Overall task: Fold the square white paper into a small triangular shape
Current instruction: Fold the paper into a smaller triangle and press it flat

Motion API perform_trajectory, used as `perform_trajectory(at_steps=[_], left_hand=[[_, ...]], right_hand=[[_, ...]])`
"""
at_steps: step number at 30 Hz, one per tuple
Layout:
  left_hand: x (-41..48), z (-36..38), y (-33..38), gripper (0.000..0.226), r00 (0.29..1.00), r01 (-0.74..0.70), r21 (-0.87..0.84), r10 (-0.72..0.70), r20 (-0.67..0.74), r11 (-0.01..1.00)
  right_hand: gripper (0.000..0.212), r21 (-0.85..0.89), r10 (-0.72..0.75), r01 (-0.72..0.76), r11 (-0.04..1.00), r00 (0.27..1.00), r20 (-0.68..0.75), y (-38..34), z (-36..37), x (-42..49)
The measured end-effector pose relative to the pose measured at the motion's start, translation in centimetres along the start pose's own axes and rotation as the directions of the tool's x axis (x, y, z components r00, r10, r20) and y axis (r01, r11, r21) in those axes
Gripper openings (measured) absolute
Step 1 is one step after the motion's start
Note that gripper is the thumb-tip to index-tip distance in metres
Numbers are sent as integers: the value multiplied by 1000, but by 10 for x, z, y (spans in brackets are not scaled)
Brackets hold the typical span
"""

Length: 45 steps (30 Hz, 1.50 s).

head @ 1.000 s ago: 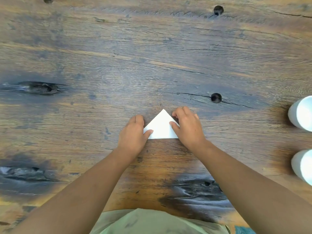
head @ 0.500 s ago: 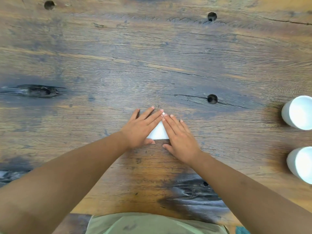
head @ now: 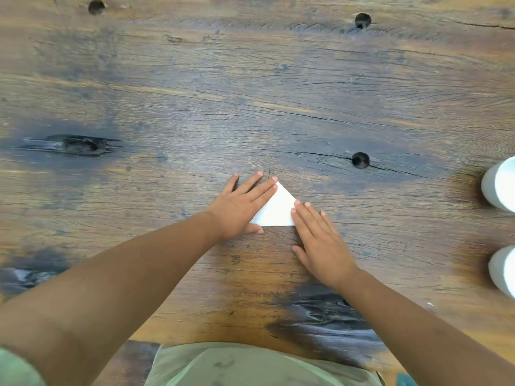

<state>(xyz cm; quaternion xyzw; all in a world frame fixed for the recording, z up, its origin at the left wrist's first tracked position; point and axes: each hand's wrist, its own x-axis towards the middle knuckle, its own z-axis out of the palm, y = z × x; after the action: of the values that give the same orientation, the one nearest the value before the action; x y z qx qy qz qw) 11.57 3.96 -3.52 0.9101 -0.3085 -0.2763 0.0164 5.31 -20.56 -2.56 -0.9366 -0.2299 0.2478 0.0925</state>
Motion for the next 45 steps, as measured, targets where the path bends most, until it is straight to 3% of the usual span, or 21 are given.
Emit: perform_trajectory(at_steps=[7, 17, 27, 30, 36, 40, 45], left_hand=[[1, 3, 0, 105, 1000, 15, 7, -15, 9, 1000], [3, 5, 0, 106, 1000, 11, -13, -10, 19, 1000], [-6, -5, 14, 102, 997, 72, -91, -74, -10, 993], [-16, 1, 27, 99, 988, 147, -184, -154, -24, 972], [-28, 13, 43, 95, 968, 232, -279, -249, -25, 932], [-27, 12, 44, 95, 955, 249, -339, -289, -72, 907], [-25, 11, 37, 94, 963, 222, -334, -260, -72, 916]], right_hand=[[75, -43, 55, -53, 998, 997, 51, 19, 13, -54], [68, 61, 95, -95, 994, 995, 6, 15, 8, -57], [25, 145, 123, -96, 985, 973, -195, 20, -24, -9], [39, 156, 67, -35, 987, 977, -203, 13, -31, 13], [75, 101, -147, 148, 984, 989, -23, -4, -32, 51], [77, 37, -216, 214, 976, 976, 35, -6, -28, 60], [75, -45, -188, 188, 981, 982, 22, -6, -22, 56]])
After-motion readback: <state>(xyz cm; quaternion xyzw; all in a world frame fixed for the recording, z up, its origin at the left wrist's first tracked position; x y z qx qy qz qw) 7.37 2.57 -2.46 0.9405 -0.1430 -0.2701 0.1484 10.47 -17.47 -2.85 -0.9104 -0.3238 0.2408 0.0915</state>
